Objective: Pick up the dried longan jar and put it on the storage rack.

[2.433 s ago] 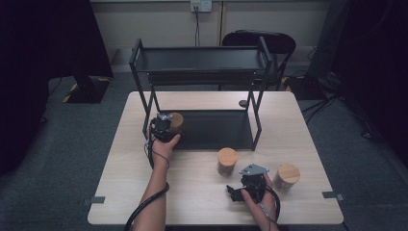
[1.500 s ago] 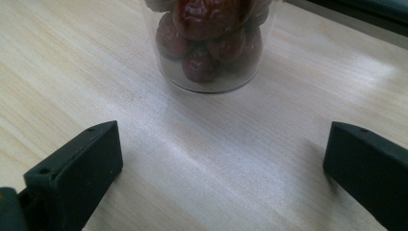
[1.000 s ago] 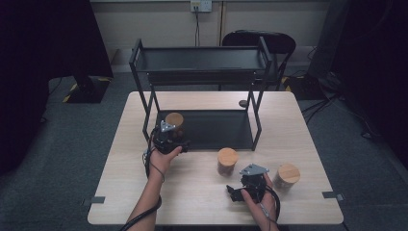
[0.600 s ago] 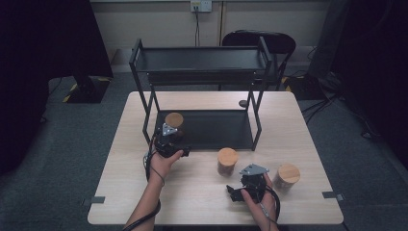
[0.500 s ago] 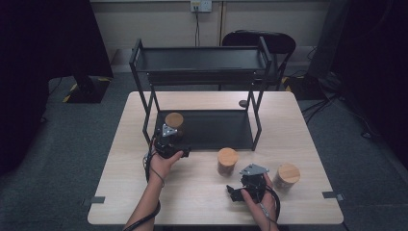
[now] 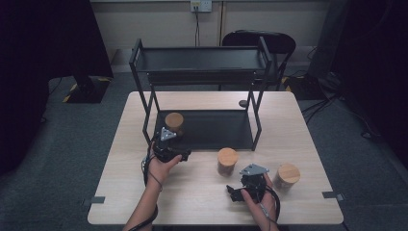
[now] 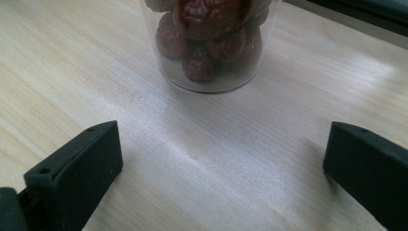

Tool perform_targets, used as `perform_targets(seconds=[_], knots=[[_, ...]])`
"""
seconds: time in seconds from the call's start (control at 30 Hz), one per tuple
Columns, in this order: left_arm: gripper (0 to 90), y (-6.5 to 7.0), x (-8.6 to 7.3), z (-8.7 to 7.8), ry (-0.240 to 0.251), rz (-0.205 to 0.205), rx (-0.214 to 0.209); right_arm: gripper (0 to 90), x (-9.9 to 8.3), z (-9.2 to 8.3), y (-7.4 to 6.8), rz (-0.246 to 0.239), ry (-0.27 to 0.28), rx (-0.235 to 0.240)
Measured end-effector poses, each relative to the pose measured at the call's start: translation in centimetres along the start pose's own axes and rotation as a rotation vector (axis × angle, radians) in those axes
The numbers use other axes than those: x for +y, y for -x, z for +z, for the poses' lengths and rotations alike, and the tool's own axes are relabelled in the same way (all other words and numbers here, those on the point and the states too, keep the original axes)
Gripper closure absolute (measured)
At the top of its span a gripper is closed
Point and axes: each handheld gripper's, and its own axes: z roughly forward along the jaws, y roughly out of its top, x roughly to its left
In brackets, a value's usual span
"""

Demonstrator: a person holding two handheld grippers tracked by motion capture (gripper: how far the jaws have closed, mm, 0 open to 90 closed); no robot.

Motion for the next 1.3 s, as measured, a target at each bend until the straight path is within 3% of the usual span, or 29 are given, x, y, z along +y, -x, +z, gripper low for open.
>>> perform_targets(seconds=[0.47,1.3], knots=[[6.0,0.5,-0.7,-0.4,0.002,0.007,-0.025,0.0,0.0,0.0,0.0,0.0,0.0,0.0],[6.0,0.4,-2.0,-1.8,-0.002,0.016,-0.029,0.0,0.0,0.0,0.0,-0.001,0.0,0.0]])
